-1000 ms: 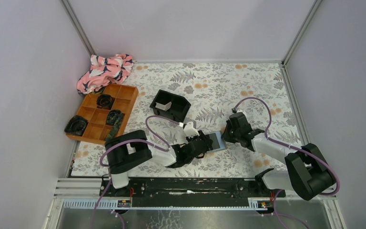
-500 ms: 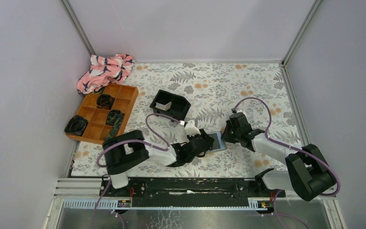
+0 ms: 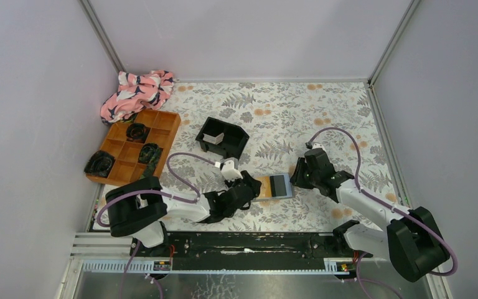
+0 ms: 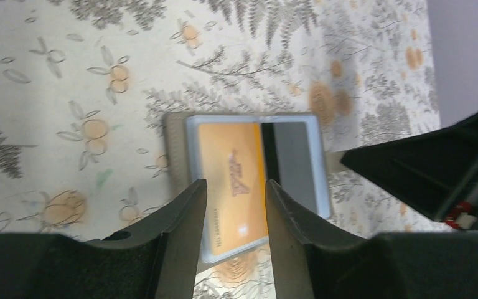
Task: Put the credit cards into the card holder
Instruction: Insert the credit card into the card holder, then close the card holder at the center of the board.
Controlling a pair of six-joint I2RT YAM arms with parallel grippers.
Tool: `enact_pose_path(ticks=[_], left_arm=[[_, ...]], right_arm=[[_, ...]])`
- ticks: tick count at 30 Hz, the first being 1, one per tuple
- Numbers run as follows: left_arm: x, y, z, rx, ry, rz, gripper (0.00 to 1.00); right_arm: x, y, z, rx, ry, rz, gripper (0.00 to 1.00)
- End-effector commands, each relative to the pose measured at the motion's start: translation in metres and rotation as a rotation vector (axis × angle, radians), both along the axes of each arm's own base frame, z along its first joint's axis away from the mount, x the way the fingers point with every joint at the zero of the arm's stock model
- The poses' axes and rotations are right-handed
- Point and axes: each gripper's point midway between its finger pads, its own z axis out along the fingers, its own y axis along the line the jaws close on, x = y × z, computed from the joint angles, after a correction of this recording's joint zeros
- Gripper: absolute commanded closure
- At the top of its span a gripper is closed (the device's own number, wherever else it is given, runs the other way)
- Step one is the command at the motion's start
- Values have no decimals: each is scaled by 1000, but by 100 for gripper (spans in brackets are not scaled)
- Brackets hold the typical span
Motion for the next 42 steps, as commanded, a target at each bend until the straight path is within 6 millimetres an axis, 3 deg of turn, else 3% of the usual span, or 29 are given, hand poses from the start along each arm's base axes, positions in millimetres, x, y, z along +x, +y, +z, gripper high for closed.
enact_pose_path(ticks=[1, 18, 42], left_arm=[[-4, 17, -14, 32, 15, 33, 52], [-10, 20, -28, 35, 44, 16, 49], [-8, 7, -39, 18, 64, -14, 47]], right_arm=[[-3, -7, 8, -25, -19, -4, 64], [-11, -29, 19, -68, -43, -92, 59], [7, -16, -14, -84, 14, -77, 63]])
